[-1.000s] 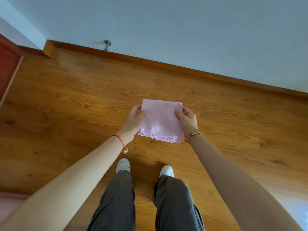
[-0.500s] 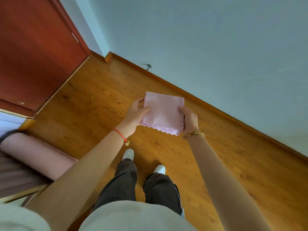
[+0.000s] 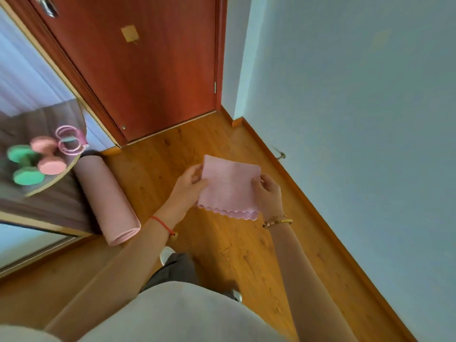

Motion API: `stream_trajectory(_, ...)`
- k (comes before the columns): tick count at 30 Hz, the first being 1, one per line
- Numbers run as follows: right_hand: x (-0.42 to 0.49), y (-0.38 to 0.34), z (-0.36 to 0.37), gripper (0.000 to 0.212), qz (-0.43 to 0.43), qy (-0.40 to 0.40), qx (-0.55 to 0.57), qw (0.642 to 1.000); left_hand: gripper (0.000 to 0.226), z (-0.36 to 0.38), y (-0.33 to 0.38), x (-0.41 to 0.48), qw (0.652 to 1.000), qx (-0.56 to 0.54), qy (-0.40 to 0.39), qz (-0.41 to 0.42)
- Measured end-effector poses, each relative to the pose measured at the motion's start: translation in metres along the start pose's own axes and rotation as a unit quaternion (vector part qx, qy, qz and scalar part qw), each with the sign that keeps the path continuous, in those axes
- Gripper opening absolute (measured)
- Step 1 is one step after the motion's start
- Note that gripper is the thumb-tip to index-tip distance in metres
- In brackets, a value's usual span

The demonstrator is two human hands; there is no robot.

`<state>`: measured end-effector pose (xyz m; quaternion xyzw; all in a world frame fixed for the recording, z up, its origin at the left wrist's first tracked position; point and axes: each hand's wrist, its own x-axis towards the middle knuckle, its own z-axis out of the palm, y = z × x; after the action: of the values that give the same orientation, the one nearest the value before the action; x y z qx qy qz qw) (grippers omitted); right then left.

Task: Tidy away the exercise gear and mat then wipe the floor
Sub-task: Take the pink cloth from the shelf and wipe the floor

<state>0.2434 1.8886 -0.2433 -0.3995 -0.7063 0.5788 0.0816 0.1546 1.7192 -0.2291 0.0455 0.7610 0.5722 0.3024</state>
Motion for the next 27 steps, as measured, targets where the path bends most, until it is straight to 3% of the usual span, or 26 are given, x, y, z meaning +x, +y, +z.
stream_trajectory(5,0.018,-0.057,0.087,0.019,-0.058,-0.067,-0.033,0.996,0.034,-0.092,0.017,0.019,0.996,0.010,0.081,0.039)
stream_trajectory(13,0.038,-0.127,0.240,0.022,-0.114,-0.197,-0.036,0.973,0.040,-0.241,0.016,0.034,0.975,-0.026,0.217,0.050)
stream_trajectory(21,0.058,-0.208,0.368,0.018,-0.173,-0.315,-0.056,0.931,0.046,-0.351,0.022,0.042,0.922,-0.098,0.371,0.052)
stream_trajectory(27,0.086,-0.282,0.452,0.019,-0.216,-0.375,-0.078,0.898,0.048,-0.428,0.047,0.080,0.898,-0.129,0.417,0.046)
